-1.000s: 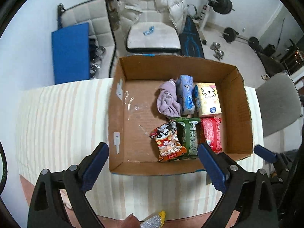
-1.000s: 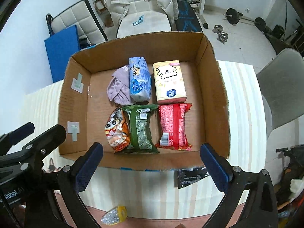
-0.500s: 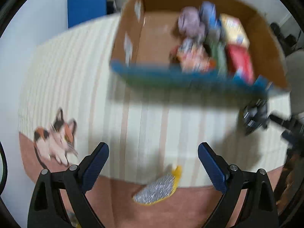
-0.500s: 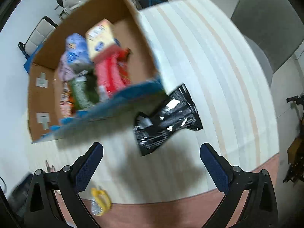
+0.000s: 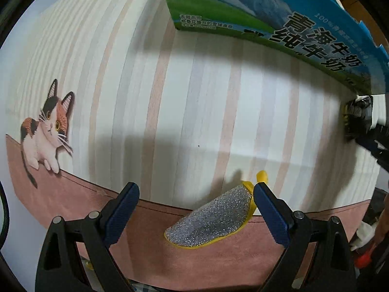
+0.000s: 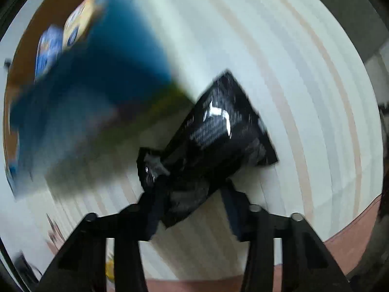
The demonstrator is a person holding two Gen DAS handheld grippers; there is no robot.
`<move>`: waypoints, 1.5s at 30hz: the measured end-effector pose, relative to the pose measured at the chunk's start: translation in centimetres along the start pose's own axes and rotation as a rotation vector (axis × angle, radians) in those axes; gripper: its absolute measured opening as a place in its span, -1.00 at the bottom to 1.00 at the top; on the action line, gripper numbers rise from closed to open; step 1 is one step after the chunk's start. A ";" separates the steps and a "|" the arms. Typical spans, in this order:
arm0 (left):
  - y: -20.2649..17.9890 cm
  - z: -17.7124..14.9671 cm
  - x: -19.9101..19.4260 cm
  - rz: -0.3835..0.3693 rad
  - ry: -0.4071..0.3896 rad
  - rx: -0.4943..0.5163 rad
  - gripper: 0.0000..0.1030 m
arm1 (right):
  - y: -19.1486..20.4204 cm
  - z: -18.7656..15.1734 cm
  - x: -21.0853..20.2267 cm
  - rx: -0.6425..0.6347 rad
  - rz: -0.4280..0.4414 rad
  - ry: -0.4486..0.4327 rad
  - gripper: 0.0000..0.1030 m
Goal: Organize soft objects
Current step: 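Grasp the black snack bag with the right tool while the left tool grasps the yellow-silver sponge, then place the black bag into the box with the right tool while the left drops the sponge inside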
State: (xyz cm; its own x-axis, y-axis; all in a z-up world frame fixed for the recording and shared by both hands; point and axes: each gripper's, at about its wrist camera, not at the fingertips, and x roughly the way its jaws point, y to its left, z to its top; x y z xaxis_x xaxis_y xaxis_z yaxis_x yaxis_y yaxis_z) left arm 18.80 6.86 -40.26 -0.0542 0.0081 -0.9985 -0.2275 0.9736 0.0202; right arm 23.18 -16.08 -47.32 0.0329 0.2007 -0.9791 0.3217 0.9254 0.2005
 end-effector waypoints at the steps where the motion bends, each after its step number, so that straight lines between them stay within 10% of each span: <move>1: 0.2 -0.1 0.0 -0.014 0.003 0.005 0.87 | -0.1 -0.4 0.0 -0.035 -0.013 0.012 -0.49; 6: -0.1 -1.0 0.7 -0.064 0.034 0.058 0.87 | -1.0 -3.0 0.0 -0.225 -0.114 0.106 -0.52; 8: -0.8 -1.9 1.2 -0.073 0.048 0.111 0.87 | -1.9 -3.6 -0.6 -0.202 -0.072 0.114 -0.30; 10: -1.9 -2.5 1.8 -0.071 0.068 0.187 0.87 | -2.7 -3.5 -1.3 -0.128 -0.015 0.099 0.41; 15: -5.2 -4.1 4.3 -0.014 0.137 0.349 0.86 | -3.5 -2.5 -2.5 0.077 0.119 -0.003 0.45; 16: -5.7 -4.3 4.8 -0.009 0.140 0.358 0.80 | -3.3 -2.2 -2.5 0.101 0.124 -0.011 0.45; 18: -6.3 -4.3 5.4 0.006 0.158 0.345 0.03 | -2.4 -0.7 -2.0 0.150 0.097 -0.027 0.45; 20: -6.5 -3.9 5.0 0.014 0.136 0.312 -0.16 | -1.9 -0.3 -1.5 0.176 0.076 -0.039 0.45; 28: -4.1 -0.4 3.4 -0.111 0.131 0.091 -0.17 | 1.9 -1.6 -0.1 -0.073 -0.034 -0.008 -0.78; 36: -2.2 2.3 3.5 -0.192 0.152 -0.029 -0.17 | 1.3 -6.2 -0.7 -0.336 -0.113 0.062 -0.86; 38: -2.3 2.4 3.6 -0.203 0.152 -0.031 -0.17 | 0.6 -6.2 -1.4 -0.312 -0.106 0.064 -0.79; 42: -1.8 1.7 3.6 -0.214 0.151 -0.029 -0.17 | -2.1 -5.2 -3.6 -0.154 -0.018 0.000 0.50; 45: -1.9 2.0 3.5 -0.208 0.158 -0.026 -0.17 | -2.0 -3.8 -3.9 -0.107 -0.005 -0.039 0.53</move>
State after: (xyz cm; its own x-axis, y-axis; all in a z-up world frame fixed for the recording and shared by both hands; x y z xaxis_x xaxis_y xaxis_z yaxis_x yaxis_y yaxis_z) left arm 21.00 5.53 -43.93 -0.1548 -0.2291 -0.9610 -0.2742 0.9445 -0.1810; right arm 18.79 -17.50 -43.74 0.0686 0.1852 -0.9803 0.2193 0.9558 0.1959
